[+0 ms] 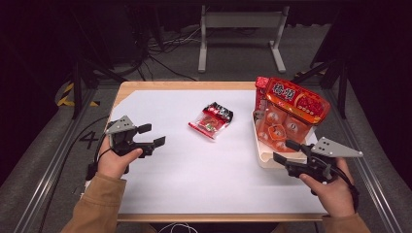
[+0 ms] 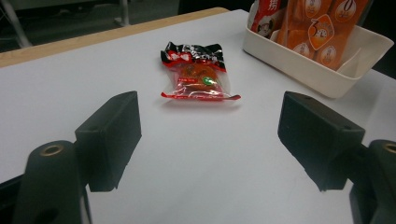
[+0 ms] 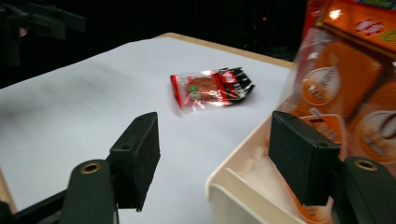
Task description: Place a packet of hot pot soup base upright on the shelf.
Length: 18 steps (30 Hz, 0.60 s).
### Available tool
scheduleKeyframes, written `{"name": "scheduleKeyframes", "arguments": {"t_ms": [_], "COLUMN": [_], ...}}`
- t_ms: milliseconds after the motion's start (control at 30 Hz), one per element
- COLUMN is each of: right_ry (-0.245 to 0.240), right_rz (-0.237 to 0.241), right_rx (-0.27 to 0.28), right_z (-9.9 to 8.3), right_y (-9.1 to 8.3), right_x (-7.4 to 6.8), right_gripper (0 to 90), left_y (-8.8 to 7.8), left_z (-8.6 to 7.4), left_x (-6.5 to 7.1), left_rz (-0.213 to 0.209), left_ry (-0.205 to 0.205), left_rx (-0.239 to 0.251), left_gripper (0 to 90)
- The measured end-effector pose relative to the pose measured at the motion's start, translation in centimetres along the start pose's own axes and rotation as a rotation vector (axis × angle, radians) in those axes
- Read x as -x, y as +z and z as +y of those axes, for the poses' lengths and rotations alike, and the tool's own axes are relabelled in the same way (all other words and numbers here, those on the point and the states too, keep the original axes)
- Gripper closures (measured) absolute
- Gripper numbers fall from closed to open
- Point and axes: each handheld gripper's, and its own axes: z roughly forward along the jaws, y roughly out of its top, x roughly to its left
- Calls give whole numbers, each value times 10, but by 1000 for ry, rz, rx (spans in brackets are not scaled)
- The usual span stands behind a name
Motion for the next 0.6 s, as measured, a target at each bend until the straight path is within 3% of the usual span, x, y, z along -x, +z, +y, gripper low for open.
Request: {"name": "scheduleKeyframes", "arguments": {"t_ms": [233,333,600], "right_ry": [-42,-108,-69], "right_rz": [56,89,122], "right_rx": [3,-42,-34], "right_z": [0,1,-2], "right_y": [12,16,26], "right_x": [-16,-20,-23], "right_gripper": [325,359,295], "left_y": [10,15,37], "left_z": [3,5,7], "left_x": [-2,-4,-5], "left_rz": [-1,4,-13], "left_ry": [-4,3,7], "left_rx": [12,27,-2], "left_gripper": [187,159,150]}}
